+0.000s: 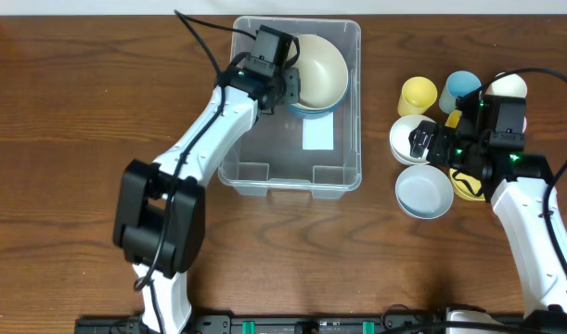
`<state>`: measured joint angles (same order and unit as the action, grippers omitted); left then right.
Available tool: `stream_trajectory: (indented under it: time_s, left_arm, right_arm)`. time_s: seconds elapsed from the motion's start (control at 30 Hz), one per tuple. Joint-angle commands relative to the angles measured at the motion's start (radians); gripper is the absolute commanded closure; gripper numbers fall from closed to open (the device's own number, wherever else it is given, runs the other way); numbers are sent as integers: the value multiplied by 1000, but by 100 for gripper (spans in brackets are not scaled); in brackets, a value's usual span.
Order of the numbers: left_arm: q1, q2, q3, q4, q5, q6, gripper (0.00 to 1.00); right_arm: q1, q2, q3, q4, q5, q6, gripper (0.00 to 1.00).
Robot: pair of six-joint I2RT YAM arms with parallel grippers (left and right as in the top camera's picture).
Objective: Pack container
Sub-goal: 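Lower the cream bowl onto the stacked teal bowls in the bin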
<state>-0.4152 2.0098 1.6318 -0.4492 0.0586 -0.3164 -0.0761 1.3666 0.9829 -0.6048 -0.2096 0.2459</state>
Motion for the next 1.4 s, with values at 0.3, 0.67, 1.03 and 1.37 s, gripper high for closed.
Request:
stream_trajectory:
  time_s: [0.3,0.67,1.03,1.37]
  left_arm:
    - [0,-44,29,3,-79,54,57]
    - [0,14,29,41,-78,61,73]
    - [0,14,29,36,-66,-36,90]
    - [0,14,29,32,-67,-135,94]
  right_arm:
    - [17,8,18,6,-8,12,1]
    - [17,8,18,6,-8,12,1]
    - [18,8,18,2,-8,12,1]
    - [18,8,18,-3,-8,12,1]
